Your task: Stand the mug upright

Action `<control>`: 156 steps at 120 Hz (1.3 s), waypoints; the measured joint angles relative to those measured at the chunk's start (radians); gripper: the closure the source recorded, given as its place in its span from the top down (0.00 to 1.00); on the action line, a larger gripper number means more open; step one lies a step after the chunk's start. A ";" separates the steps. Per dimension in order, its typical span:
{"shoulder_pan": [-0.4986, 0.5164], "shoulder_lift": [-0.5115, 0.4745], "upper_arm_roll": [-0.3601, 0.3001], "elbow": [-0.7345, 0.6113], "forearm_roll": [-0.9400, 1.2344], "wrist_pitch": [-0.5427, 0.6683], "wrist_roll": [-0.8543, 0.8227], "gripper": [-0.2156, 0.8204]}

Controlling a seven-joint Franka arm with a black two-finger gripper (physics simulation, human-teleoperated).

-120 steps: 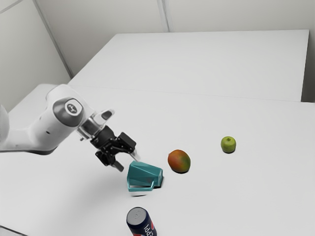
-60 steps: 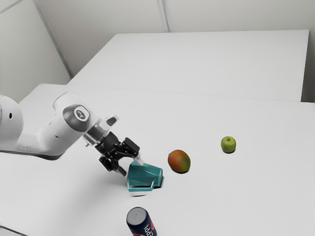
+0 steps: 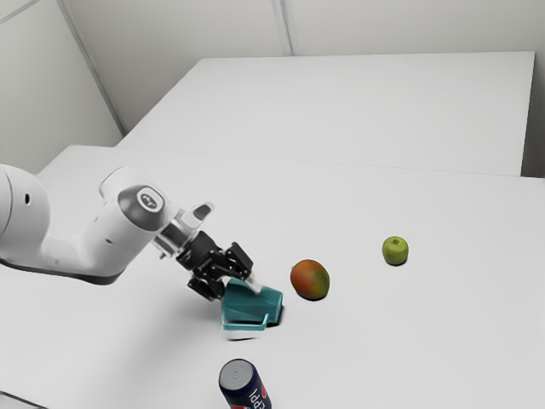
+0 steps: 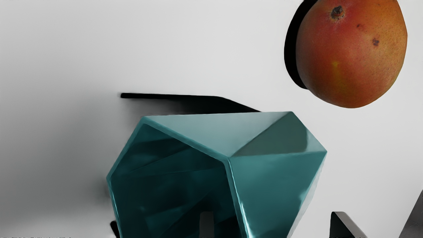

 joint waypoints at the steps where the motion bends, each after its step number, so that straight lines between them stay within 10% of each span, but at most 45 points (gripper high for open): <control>1: 0.001 -0.001 0.000 0.000 -0.001 0.000 0.000 0.49; 66: 0.001 -0.029 -0.072 0.028 -0.029 0.002 -0.010 0.11; 112: 0.003 -0.091 -0.072 0.030 0.007 -0.015 -0.036 0.05; 156: -0.001 -0.031 -0.061 0.245 0.645 -0.006 -0.089 0.04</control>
